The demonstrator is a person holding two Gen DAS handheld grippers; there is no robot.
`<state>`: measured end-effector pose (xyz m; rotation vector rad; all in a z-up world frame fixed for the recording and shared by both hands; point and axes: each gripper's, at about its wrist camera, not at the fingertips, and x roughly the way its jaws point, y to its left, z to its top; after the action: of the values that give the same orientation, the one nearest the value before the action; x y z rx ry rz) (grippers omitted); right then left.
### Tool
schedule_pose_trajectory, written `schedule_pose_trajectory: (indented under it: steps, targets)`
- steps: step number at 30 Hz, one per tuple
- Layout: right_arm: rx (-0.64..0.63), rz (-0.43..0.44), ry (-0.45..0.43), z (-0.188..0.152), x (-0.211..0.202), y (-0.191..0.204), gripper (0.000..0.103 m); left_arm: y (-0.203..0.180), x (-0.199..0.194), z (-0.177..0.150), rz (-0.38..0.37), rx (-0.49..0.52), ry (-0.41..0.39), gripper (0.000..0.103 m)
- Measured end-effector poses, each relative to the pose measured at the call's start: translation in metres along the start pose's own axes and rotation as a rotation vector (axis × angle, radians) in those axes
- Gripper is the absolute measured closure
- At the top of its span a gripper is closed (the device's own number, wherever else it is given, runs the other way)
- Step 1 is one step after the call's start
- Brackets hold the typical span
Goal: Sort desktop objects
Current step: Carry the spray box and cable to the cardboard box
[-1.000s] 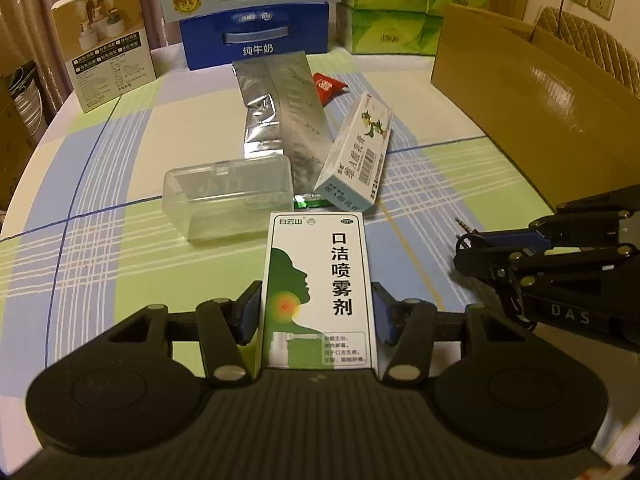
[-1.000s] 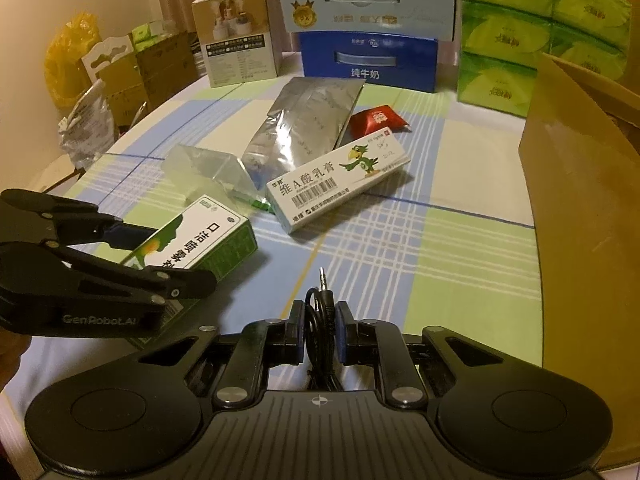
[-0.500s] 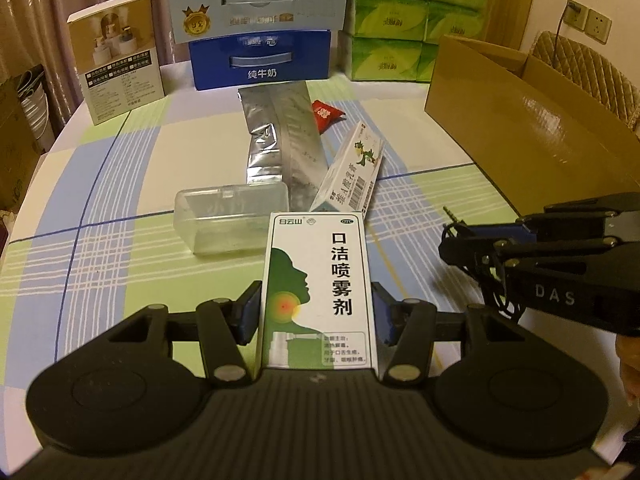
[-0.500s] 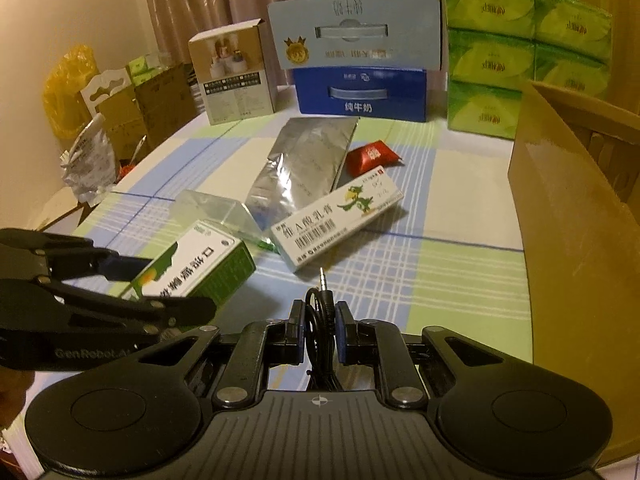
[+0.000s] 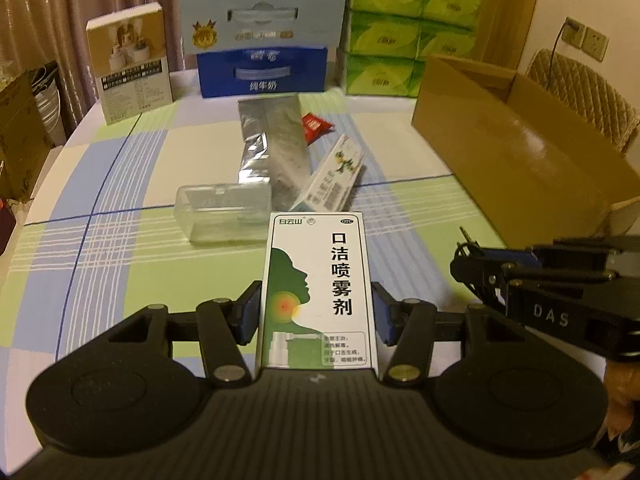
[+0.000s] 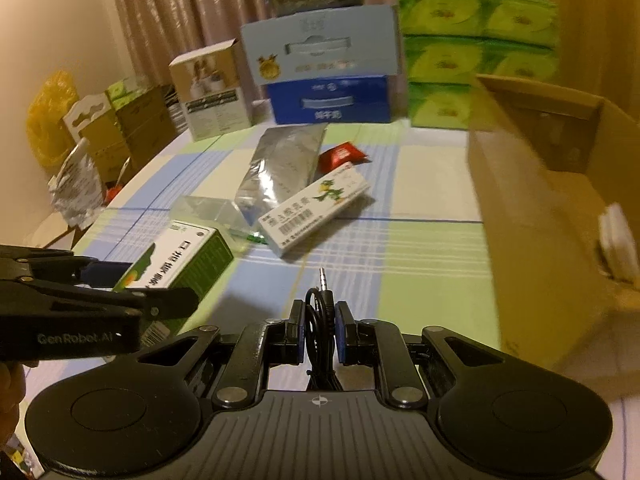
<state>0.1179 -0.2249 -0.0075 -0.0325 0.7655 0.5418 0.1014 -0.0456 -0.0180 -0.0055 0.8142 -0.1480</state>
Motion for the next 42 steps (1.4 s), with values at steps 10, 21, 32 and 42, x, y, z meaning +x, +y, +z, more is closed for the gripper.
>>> schedule_pose_trajectory:
  steps: [10,21,32,42]
  targets:
    - [0.025,0.001,-0.080,0.006,-0.056,-0.005,0.092,-0.030,-0.041,-0.008,-0.020,-0.019,-0.030,0.053]
    - [0.053,-0.031,-0.192,0.043,-0.129,-0.032,0.092,-0.080,-0.076,0.029,-0.056,0.066,-0.112,0.053]
    - [0.129,-0.140,-0.219,0.075,-0.173,-0.128,0.092,-0.168,-0.063,0.082,-0.179,0.122,-0.137,0.053]
    - [0.193,-0.171,-0.202,0.078,-0.167,-0.187,0.092,-0.225,-0.021,0.111,-0.242,0.154,-0.111,0.053]
